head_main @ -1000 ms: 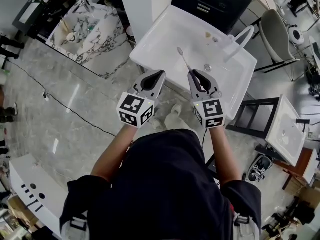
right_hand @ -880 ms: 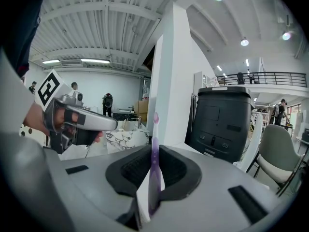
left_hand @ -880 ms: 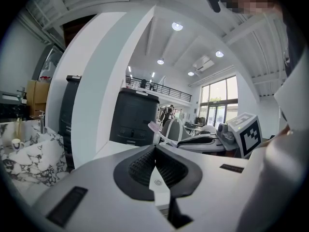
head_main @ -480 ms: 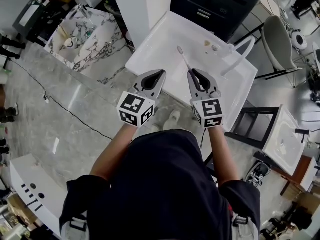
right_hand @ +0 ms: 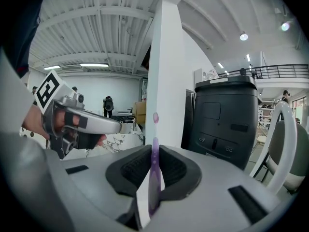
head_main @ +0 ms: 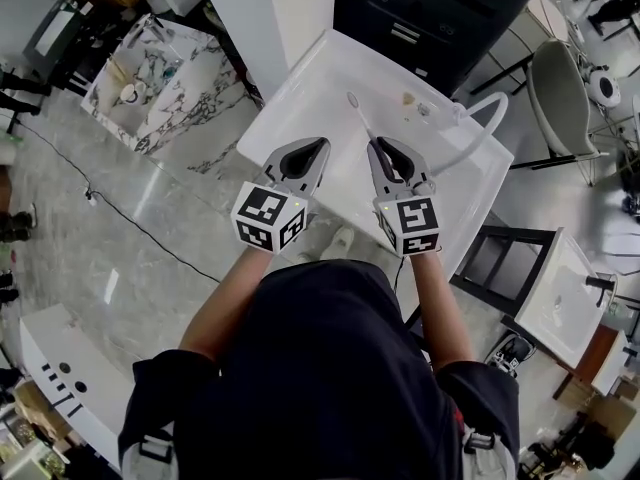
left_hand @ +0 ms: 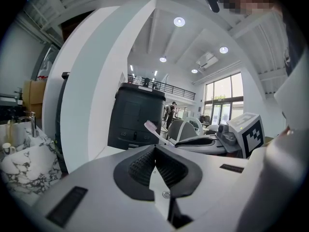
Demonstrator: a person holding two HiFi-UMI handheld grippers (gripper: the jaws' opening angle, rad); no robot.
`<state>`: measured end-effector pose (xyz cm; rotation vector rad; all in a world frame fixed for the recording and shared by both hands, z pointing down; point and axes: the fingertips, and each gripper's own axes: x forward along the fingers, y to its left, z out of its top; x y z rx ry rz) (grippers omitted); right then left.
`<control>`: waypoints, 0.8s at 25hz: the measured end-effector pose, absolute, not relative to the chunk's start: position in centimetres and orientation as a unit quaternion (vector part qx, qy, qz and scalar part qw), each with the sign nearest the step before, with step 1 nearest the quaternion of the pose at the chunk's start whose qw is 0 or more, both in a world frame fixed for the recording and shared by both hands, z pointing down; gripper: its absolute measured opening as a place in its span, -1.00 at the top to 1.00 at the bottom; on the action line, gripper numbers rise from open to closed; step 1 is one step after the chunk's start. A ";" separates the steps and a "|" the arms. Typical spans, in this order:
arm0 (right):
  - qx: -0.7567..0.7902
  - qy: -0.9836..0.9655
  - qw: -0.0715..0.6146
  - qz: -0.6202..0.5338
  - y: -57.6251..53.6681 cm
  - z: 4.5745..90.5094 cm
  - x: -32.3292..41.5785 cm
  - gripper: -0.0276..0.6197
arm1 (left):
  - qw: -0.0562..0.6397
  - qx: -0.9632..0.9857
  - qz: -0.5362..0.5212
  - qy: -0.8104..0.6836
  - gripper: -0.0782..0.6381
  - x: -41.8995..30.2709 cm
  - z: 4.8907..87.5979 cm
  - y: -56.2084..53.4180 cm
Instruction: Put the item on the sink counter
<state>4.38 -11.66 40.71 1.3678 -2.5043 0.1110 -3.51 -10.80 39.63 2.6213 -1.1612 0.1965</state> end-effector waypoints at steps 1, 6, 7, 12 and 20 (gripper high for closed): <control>0.472 -0.869 0.141 0.039 -12.1 40.8 4.6 0.71 | 0.134 0.903 0.069 -0.402 0.75 -3.2 39.7 -11.2; 0.459 -0.876 0.139 0.047 -13.7 41.6 4.9 0.71 | 0.137 0.898 0.078 -0.412 0.75 -2.2 40.2 -12.8; 0.457 -0.877 0.139 0.049 -13.9 41.8 5.0 0.71 | 0.138 0.896 0.079 -0.414 0.75 -2.0 40.3 -13.0; 0.444 -0.884 0.134 0.054 -14.4 42.0 5.4 0.71 | 0.140 0.890 0.084 -0.425 0.75 -1.4 40.4 -13.6; 0.444 -0.884 0.131 0.060 -15.2 42.3 5.9 0.71 | 0.130 0.895 0.096 -0.416 0.75 -0.4 40.7 -14.3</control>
